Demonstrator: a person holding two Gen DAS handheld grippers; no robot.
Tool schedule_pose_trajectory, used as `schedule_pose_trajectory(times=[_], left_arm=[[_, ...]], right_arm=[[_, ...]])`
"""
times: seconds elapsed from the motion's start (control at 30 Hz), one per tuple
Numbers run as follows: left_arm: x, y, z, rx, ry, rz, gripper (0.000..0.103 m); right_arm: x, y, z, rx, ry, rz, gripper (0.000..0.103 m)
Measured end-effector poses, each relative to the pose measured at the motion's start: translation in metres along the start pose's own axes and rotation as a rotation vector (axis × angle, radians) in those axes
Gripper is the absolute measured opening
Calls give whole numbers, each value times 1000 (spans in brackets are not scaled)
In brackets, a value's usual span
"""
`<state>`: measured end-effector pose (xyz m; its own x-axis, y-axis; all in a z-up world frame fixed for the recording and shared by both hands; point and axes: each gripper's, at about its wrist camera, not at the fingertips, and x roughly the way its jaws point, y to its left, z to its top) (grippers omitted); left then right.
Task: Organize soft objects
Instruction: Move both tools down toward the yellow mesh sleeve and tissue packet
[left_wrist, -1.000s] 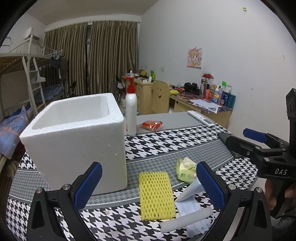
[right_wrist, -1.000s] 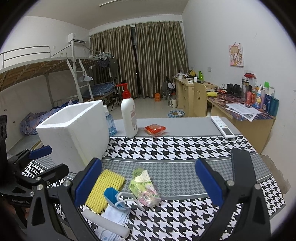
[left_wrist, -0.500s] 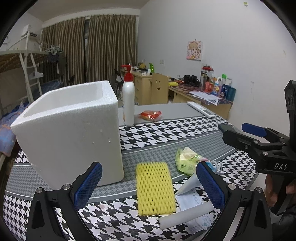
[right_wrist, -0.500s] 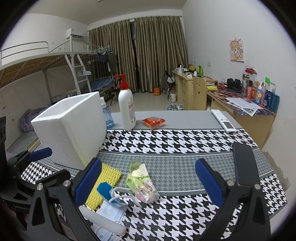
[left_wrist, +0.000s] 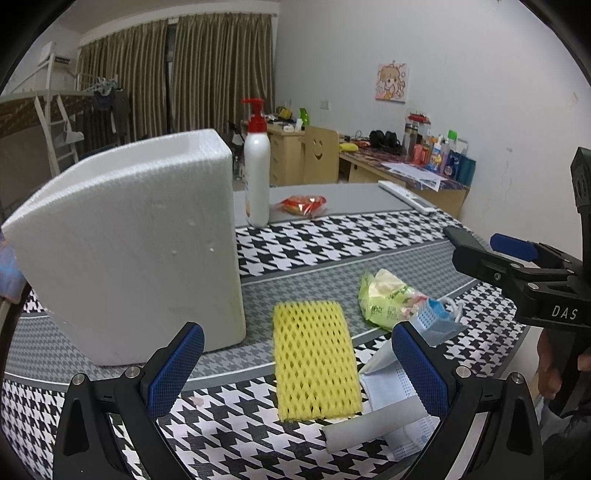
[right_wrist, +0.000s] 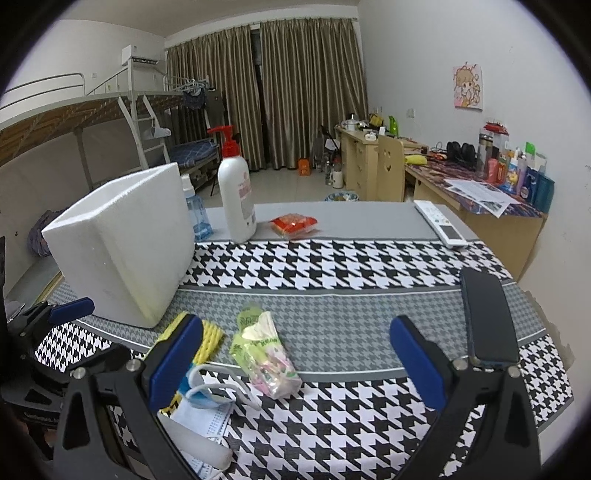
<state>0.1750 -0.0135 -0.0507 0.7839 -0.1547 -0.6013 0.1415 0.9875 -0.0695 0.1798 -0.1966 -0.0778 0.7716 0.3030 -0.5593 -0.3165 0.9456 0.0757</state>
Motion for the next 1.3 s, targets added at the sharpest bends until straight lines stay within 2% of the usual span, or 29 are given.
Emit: schedule_pose_trajectory(times=[0.67,1.1,1.3], left_arm=[[33,-2,-9,-7,111,-23,97],[52,-1,-12,-17,178,-28,84],[56,-2,-15,-6,201,-42,80]], right_arm=[[33,-3,-10,-10,88,18,102],[49,-2,-15,-20,129,47,102],[56,1,-18,-46,149,60,96]])
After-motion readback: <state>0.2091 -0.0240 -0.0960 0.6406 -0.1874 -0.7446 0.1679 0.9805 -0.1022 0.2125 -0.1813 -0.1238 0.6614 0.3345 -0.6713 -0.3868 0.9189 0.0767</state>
